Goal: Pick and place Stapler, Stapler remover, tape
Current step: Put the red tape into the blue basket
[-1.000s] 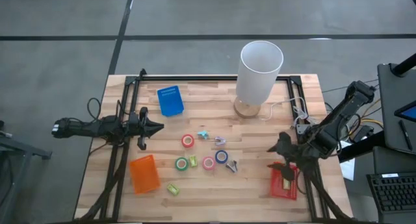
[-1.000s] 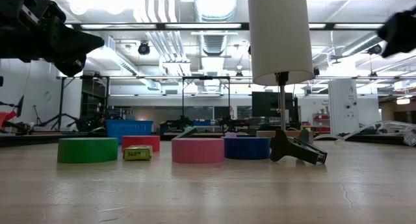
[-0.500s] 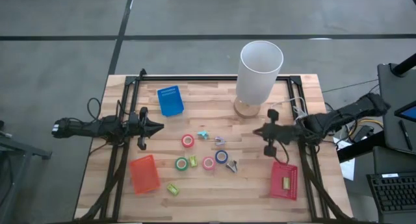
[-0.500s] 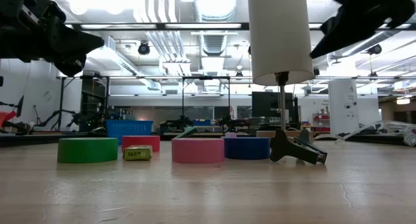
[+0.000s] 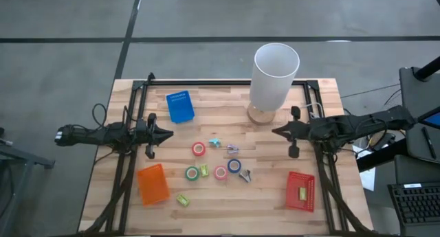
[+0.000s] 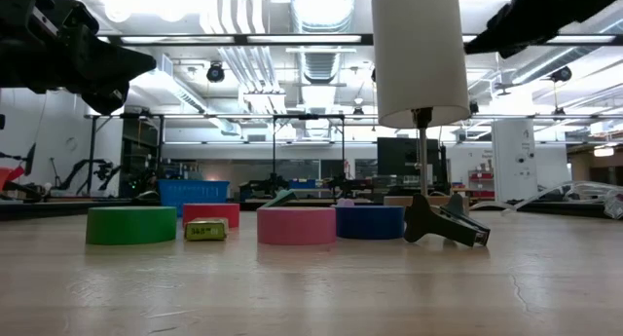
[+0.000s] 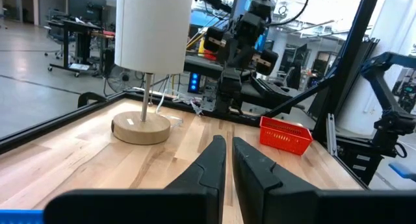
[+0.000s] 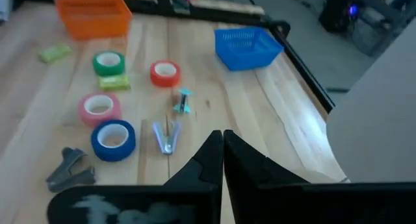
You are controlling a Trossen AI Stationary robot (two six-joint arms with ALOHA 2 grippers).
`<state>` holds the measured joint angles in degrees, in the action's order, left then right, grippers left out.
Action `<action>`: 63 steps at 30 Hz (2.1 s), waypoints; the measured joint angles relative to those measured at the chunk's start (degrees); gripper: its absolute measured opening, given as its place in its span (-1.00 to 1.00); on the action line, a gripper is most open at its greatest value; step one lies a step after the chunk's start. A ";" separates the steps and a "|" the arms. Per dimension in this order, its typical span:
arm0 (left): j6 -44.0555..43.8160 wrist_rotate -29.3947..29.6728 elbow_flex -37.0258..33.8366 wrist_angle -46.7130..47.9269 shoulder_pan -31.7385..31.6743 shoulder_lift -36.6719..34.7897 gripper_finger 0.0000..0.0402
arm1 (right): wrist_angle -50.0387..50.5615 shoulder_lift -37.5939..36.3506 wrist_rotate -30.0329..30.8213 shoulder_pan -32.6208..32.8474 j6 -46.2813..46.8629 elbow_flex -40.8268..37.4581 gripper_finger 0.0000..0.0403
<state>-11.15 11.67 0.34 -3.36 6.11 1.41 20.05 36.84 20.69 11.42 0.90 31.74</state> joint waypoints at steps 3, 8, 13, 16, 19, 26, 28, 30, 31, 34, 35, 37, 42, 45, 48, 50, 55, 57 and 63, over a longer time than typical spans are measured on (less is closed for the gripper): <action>0.00 0.01 0.00 0.01 0.01 0.00 -0.85 | 0.15 -4.53 -2.49 -0.02 -2.17 -3.07 -0.96; 0.00 0.01 0.00 0.02 0.00 -0.02 -0.85 | -0.45 -10.28 -4.08 -0.02 -2.80 -8.16 -0.96; 0.01 0.01 0.00 0.02 0.00 -0.02 -0.85 | -4.68 -16.41 -4.27 0.00 -4.43 -13.58 -0.96; 0.00 0.00 0.00 0.02 0.00 -0.02 -0.85 | -10.31 -19.84 -4.47 0.01 -4.20 -17.05 -0.96; 0.00 0.00 0.00 0.02 0.00 -0.02 -0.85 | -12.60 -22.79 -4.68 0.05 -4.16 -20.15 -0.96; 0.01 0.01 0.00 0.01 0.01 -0.02 -0.85 | -12.94 -26.41 -4.28 0.05 -4.31 -25.42 -0.96; 0.01 0.00 0.00 0.02 0.00 -0.02 -0.85 | -12.74 -26.46 -4.22 0.05 -3.36 -26.45 -0.96; 0.01 -0.01 0.00 0.02 0.00 -0.02 -0.85 | -12.88 -26.56 -4.20 0.02 -2.61 -26.92 -0.96; 0.01 0.00 0.00 0.02 0.00 -0.02 -0.85 | -13.02 -26.60 -4.20 0.02 -2.59 -27.16 -0.96; 0.01 -0.01 0.00 0.02 0.00 -0.02 -0.85 | -12.92 -26.46 -4.22 0.03 -2.56 -28.05 -0.96; 0.01 0.00 0.00 0.00 0.00 -0.02 -0.85 | -13.27 -26.32 -4.24 0.04 -2.54 -28.11 -0.96; 0.01 0.01 0.00 0.00 0.02 -0.02 -0.85 | -13.40 -25.98 -4.22 0.04 -2.60 -28.14 -0.96; 0.00 0.01 0.00 0.00 0.01 -0.02 -0.85 | -13.34 -25.22 -4.22 0.05 -2.81 -28.14 -0.96; 0.00 0.01 0.00 0.00 0.00 -0.02 -0.85 | -13.24 -25.05 -4.22 0.02 -2.82 -28.11 -0.96; 0.01 -0.01 0.00 0.00 0.00 -0.02 -0.85 | -13.33 -25.07 -4.22 0.04 -2.42 -28.12 -0.96; -0.01 -0.01 0.00 0.00 0.01 -0.02 -0.85 | -13.29 -25.06 -4.22 0.05 -2.33 -28.12 -0.96; -0.01 0.01 0.00 0.00 0.02 -0.02 -0.85 | -13.29 -25.07 -4.22 0.05 -2.78 -28.12 -0.96; 0.01 -0.01 0.00 0.00 0.00 -0.02 -0.85 | -13.30 -25.05 -4.22 0.04 -2.52 -28.12 -0.96; -0.01 0.39 0.00 -0.31 0.02 -0.02 -0.85 | -13.29 -25.05 -4.20 0.05 -2.83 -28.12 -0.96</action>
<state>-11.16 12.05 0.34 -3.66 6.13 1.39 6.76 11.79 16.49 11.46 -1.93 3.62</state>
